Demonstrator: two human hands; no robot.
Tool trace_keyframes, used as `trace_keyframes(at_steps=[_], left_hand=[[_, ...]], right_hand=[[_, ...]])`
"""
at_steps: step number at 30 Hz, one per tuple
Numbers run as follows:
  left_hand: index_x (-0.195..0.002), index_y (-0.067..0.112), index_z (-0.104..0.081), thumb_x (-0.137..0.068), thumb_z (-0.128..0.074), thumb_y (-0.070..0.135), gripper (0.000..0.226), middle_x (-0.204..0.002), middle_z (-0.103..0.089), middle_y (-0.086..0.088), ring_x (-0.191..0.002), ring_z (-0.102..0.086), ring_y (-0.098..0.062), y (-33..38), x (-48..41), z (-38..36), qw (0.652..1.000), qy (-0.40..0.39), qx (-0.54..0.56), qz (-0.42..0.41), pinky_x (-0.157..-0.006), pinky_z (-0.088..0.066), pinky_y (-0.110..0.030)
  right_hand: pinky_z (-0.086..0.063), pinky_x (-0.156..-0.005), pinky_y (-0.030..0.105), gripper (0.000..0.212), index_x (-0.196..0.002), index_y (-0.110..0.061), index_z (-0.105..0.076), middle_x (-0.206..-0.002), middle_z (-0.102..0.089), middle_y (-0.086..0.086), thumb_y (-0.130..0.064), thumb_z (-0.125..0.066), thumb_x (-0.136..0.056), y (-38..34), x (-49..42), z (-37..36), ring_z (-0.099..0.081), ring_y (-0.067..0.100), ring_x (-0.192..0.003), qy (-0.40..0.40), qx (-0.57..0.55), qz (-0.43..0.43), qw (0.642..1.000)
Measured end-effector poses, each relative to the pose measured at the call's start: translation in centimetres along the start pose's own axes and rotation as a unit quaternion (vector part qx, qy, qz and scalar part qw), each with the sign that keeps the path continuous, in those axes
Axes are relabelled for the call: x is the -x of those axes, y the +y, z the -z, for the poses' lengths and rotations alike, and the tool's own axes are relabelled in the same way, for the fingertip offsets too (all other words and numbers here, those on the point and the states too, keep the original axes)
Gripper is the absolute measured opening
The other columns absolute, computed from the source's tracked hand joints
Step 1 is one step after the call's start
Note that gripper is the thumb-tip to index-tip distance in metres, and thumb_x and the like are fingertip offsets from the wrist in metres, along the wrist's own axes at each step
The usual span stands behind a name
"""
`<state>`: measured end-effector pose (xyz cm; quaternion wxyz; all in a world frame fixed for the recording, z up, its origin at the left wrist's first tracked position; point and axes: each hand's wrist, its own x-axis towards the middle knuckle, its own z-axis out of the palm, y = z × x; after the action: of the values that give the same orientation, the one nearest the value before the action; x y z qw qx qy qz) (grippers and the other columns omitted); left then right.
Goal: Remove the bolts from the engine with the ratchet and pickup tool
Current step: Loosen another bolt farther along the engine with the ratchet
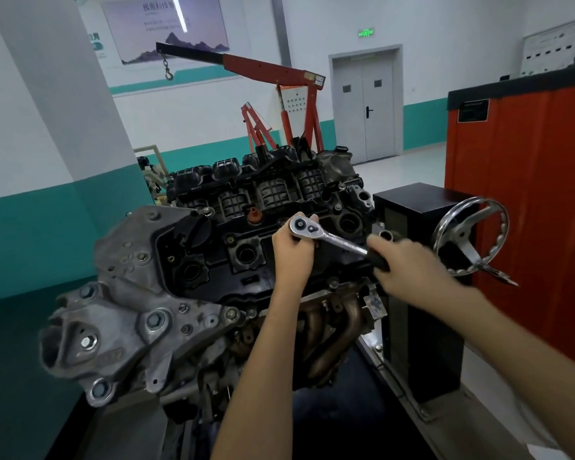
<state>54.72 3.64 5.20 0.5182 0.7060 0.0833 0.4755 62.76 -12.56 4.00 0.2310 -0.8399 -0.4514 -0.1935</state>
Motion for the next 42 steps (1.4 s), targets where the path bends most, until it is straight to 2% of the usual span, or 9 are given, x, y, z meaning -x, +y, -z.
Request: trace_keyframes(at_steps=[4,8,15,20,25,30,34,37,42], left_hand=[[-0.057,0.026,-0.027,-0.094,-0.057,0.002,0.053,-0.054,-0.026,0.012,-0.057,-0.021,-0.005,0.1,0.1,-1.6,0.999,0.026,0.017,-0.013,-0.059,-0.023,-0.026],[-0.062,0.02,-0.024,-0.094,-0.057,-0.001,0.05,-0.055,-0.022,0.012,-0.055,-0.018,-0.004,0.0,-0.4,-1.2,0.999,0.023,0.026,0.019,-0.055,-0.022,-0.02],[-0.049,0.036,-0.04,-0.095,-0.056,0.008,0.057,-0.049,-0.036,0.015,-0.056,-0.031,-0.005,0.3,-0.5,-0.3,0.997,-0.044,-0.052,-0.02,-0.059,-0.028,-0.025],[-0.05,0.033,-0.038,-0.091,-0.05,-0.002,0.056,-0.053,-0.034,0.013,-0.062,-0.031,-0.01,0.1,-0.7,0.5,0.999,-0.035,-0.014,0.002,-0.067,-0.032,-0.031],[-0.056,0.032,-0.031,-0.097,-0.057,0.011,0.053,-0.053,-0.03,0.015,-0.056,-0.026,-0.004,-0.1,0.3,-0.7,1.0,-0.002,0.01,-0.007,-0.058,-0.027,-0.024],[-0.06,0.021,-0.024,-0.094,-0.06,0.006,0.052,-0.052,-0.023,0.016,-0.053,-0.02,-0.003,0.0,-0.2,-0.7,0.999,0.019,0.033,0.026,-0.054,-0.023,-0.02],[-0.055,0.028,-0.029,-0.095,-0.059,0.011,0.052,-0.051,-0.029,0.015,-0.054,-0.025,-0.004,-0.1,-0.3,-0.1,1.0,-0.021,-0.015,0.005,-0.056,-0.026,-0.021],[-0.048,0.033,-0.044,-0.094,-0.056,0.005,0.055,-0.049,-0.038,0.015,-0.056,-0.032,-0.004,0.2,-0.7,0.1,0.997,-0.052,-0.052,-0.006,-0.06,-0.03,-0.027],[-0.057,0.026,-0.056,-0.092,-0.049,0.001,0.043,-0.051,-0.046,0.016,-0.054,-0.036,0.0,0.0,-0.5,0.3,0.999,-0.024,-0.025,0.006,-0.057,-0.03,-0.024]], right_hand=[[-0.04,-0.046,0.021,0.024,-0.086,-0.023,-0.048,-0.059,-0.051,0.0,-0.003,-0.058,-0.077,-6.3,5.2,-5.6,-0.051,0.012,-0.051,0.01,-0.343,-0.132,0.93],[-0.04,-0.047,0.015,0.02,-0.094,-0.018,-0.051,-0.065,-0.055,0.002,-0.004,-0.054,-0.081,-10.6,5.0,-7.6,-0.053,0.006,-0.055,0.003,-0.451,-0.162,0.878],[-0.045,-0.055,0.028,0.028,-0.107,-0.016,-0.055,-0.069,-0.054,0.001,-0.005,-0.06,-0.082,0.0,1.3,0.4,-0.056,0.023,-0.06,-0.093,-0.147,-0.008,0.985],[-0.033,-0.062,0.029,0.022,-0.107,-0.024,-0.047,-0.075,-0.053,0.001,-0.023,-0.057,-0.086,1.3,-3.0,2.9,-0.06,0.03,-0.076,-0.034,0.108,0.077,0.991],[-0.043,-0.052,0.035,0.025,-0.084,-0.027,-0.044,-0.065,-0.053,0.007,-0.008,-0.06,-0.079,-3.5,4.1,-2.9,-0.057,0.025,-0.059,-0.037,-0.237,-0.087,0.967],[-0.038,-0.044,0.012,0.022,-0.094,-0.019,-0.051,-0.063,-0.052,0.003,-0.001,-0.054,-0.081,-10.0,5.1,-6.9,-0.052,0.002,-0.051,-0.008,-0.413,-0.142,0.899],[-0.041,-0.05,0.023,0.027,-0.1,-0.016,-0.054,-0.068,-0.057,0.012,0.0,-0.056,-0.078,-5.5,4.3,-4.1,-0.055,0.02,-0.056,-0.054,-0.316,-0.087,0.943],[-0.041,-0.051,0.024,0.028,-0.108,-0.021,-0.054,-0.064,-0.05,-0.006,-0.008,-0.06,-0.083,0.6,0.5,0.6,-0.052,0.016,-0.054,-0.091,-0.099,0.014,0.991],[-0.026,-0.05,0.02,0.02,-0.095,-0.031,-0.041,-0.062,-0.039,-0.013,-0.022,-0.057,-0.088,1.7,-4.2,4.1,-0.044,0.013,-0.059,-0.057,0.125,0.101,0.985]])
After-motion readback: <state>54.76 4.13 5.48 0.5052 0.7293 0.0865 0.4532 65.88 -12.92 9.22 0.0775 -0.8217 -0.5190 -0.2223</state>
